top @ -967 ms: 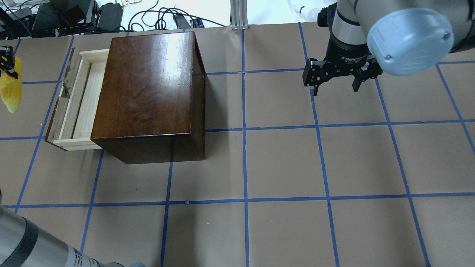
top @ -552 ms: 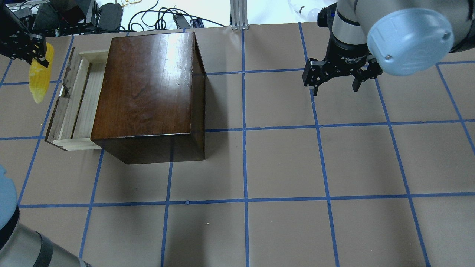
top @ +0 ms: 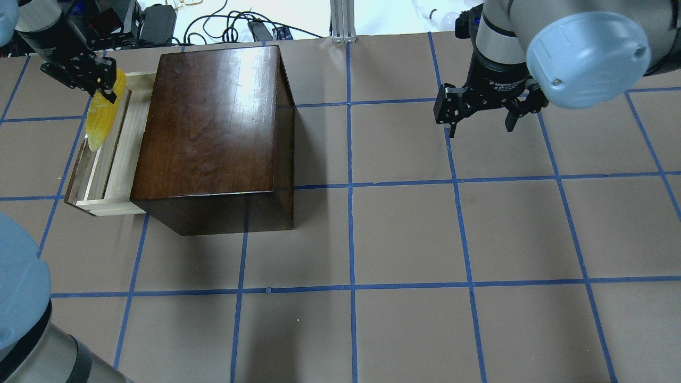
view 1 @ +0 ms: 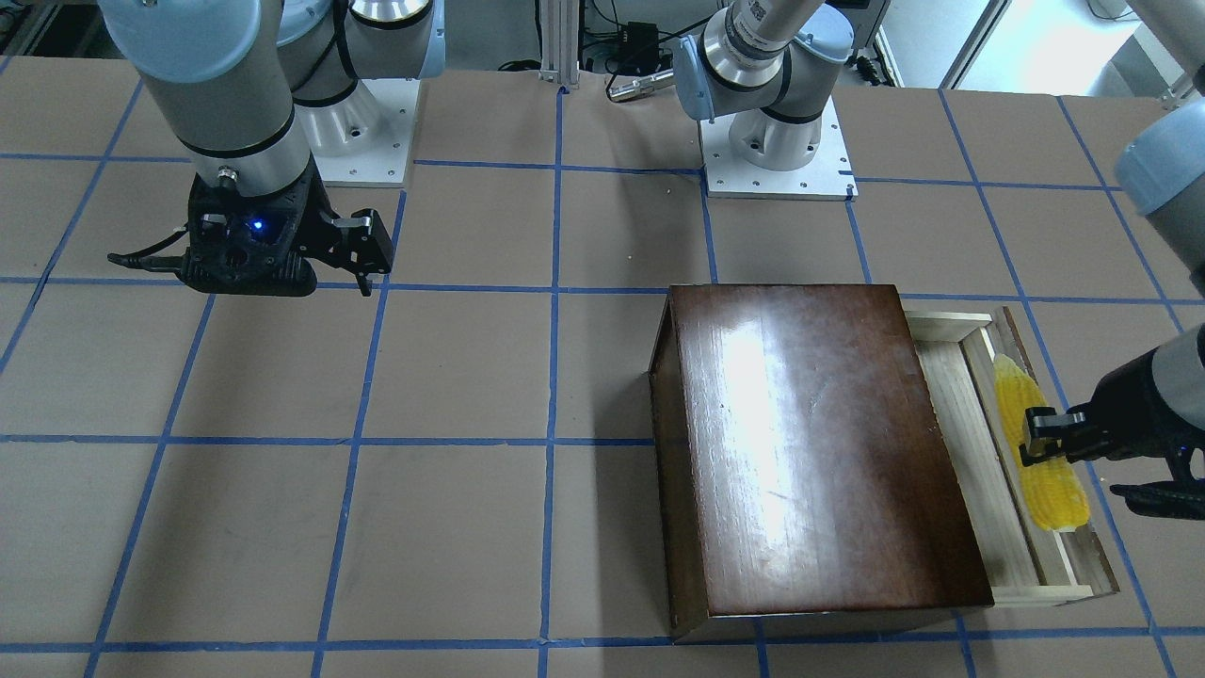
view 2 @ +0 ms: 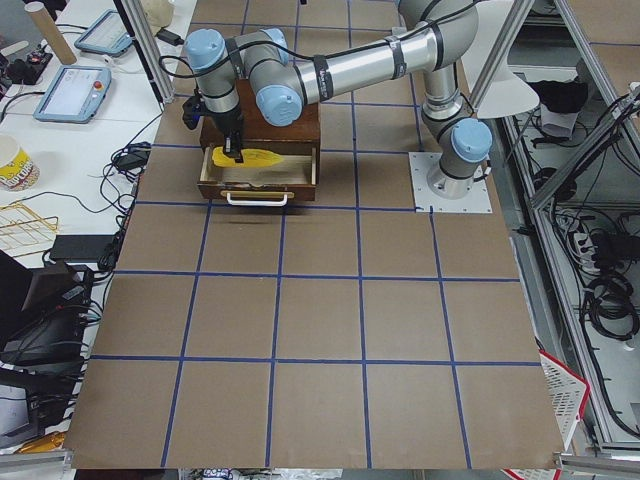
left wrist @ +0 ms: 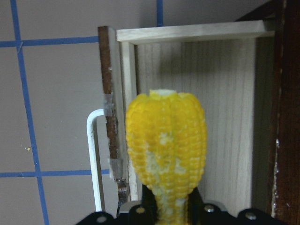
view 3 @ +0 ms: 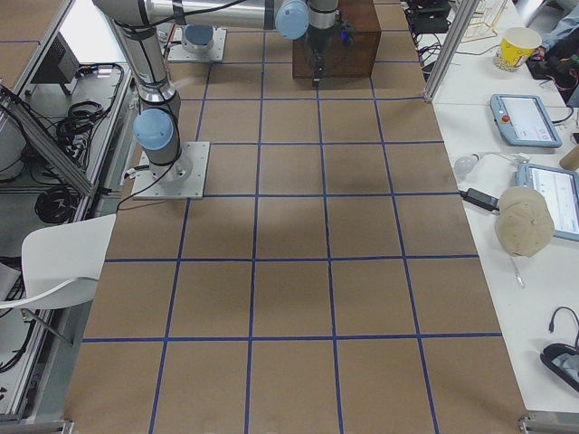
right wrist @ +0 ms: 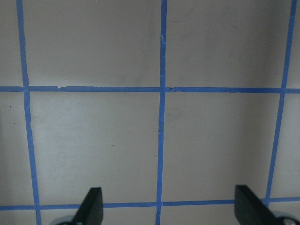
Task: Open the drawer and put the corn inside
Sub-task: 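Lift the corn with the left gripper and carry it over the drawer, then lower the corn into the drawer and open the left gripper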
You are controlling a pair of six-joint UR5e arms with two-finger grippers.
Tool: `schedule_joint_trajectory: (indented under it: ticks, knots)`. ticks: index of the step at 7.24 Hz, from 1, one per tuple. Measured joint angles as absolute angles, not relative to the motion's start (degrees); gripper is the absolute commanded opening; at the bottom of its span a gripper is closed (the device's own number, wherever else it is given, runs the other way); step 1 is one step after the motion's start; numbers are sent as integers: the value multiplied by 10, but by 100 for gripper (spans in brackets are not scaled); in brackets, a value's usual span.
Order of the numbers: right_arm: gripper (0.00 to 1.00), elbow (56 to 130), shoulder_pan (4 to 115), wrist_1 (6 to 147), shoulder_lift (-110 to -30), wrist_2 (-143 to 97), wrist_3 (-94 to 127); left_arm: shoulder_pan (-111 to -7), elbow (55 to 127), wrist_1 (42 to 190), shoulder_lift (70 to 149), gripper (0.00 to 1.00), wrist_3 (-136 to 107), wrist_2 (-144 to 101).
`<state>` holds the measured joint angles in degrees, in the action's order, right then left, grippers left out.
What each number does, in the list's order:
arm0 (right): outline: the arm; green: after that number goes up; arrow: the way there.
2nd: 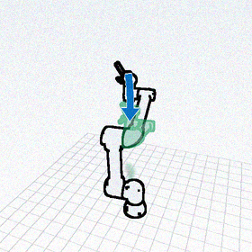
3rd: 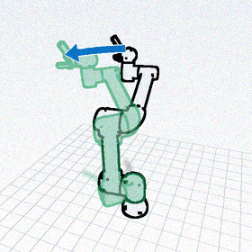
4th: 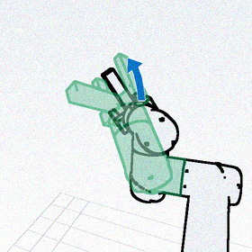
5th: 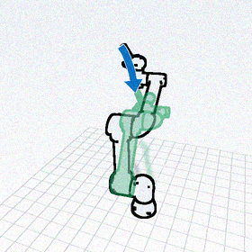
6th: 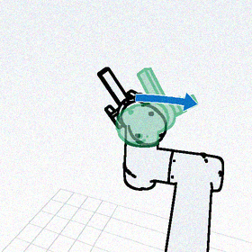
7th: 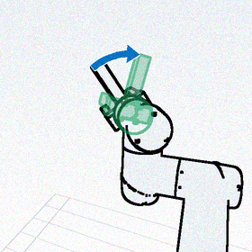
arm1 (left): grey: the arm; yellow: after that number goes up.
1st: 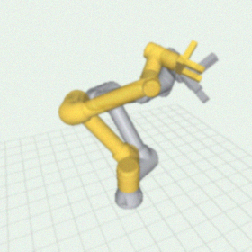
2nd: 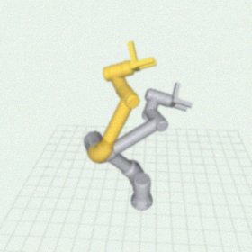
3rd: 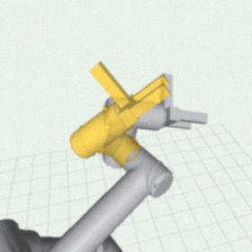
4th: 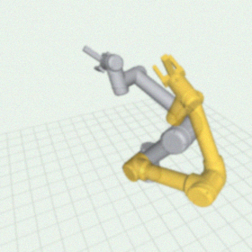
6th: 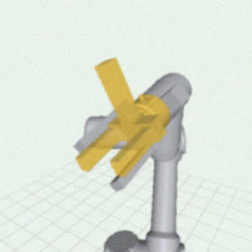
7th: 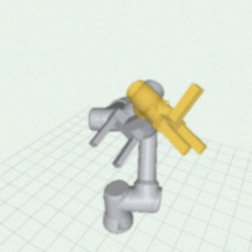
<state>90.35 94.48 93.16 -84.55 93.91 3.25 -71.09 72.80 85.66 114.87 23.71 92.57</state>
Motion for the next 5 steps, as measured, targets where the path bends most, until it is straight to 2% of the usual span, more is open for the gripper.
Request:
schedule_joint_trajectory:
  ticks: [1,3,4,5]
  knots:
    - [100,904,945,932,-846,939,33,-712,744,838,1151,0,242,926]
    - [100,904,945,932,-846,939,33,-713,771,810,1155,13,246,926]
    - [100,904,945,932,-846,939,33,-713,777,806,1157,14,246,923]
    - [100,904,945,932,-846,940,33,-713,780,805,1160,25,245,916]
